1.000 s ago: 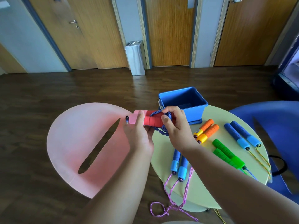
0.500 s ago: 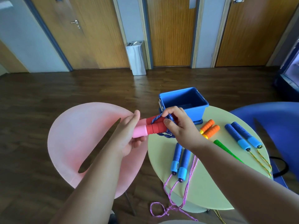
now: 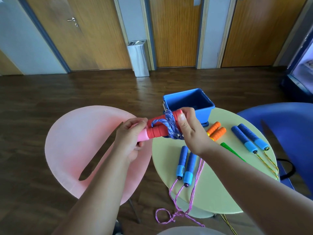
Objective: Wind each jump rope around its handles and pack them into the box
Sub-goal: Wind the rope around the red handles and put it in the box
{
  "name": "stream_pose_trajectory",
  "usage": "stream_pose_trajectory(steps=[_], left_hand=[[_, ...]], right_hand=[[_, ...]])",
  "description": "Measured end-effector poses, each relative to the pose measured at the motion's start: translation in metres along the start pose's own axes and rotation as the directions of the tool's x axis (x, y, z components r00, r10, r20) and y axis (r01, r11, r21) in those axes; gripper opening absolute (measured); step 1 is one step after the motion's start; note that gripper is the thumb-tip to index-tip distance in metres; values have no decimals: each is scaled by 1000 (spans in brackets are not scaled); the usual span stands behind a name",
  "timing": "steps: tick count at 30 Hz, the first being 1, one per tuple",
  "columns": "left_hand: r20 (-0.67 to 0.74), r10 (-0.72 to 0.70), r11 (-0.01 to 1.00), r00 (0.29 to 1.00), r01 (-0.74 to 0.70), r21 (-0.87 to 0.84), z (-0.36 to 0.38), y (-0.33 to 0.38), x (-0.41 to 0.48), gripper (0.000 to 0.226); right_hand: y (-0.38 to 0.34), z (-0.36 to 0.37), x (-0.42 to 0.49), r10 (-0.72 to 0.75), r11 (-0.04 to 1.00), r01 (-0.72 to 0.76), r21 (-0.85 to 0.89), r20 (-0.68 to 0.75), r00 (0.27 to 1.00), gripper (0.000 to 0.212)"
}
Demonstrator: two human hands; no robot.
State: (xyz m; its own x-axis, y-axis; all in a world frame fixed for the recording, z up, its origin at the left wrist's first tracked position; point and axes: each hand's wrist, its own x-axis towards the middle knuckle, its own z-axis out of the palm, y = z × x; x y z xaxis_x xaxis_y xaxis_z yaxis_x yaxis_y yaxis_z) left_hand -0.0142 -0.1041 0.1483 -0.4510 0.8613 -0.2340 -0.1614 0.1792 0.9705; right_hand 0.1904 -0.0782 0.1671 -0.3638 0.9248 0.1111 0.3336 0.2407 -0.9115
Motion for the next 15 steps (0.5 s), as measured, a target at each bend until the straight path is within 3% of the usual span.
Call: stream_pose_trajectory(steps=[5,8,9,11,13,15], left_hand=[[61,-47,999,997,46,11,-2,4,3,14],[76,-88,996,993,87,18,-3,7,4,16],[82,-104,995,991,103,17,-4,8,5,12],[92,-121,993,988,121,5,-10,12,9,6],[88,-125,992,988,124,11,-20,15,14,14],[95,-131,991,987,129,26,-26,16,15,18]], right_hand=[[-39,-29,-26,73,997,-76,19,125,989,47],[-6,-25,-6,176,979,-190,70,172,969,67],[-2,-24,-1,196,968,-223,117,210,958,63],[18,-33,8,211,932,-275,236,264,941,31],[36,-48,13,188,929,-272,251,313,931,3],[43,-57,10,121,941,-224,254,367,922,4]])
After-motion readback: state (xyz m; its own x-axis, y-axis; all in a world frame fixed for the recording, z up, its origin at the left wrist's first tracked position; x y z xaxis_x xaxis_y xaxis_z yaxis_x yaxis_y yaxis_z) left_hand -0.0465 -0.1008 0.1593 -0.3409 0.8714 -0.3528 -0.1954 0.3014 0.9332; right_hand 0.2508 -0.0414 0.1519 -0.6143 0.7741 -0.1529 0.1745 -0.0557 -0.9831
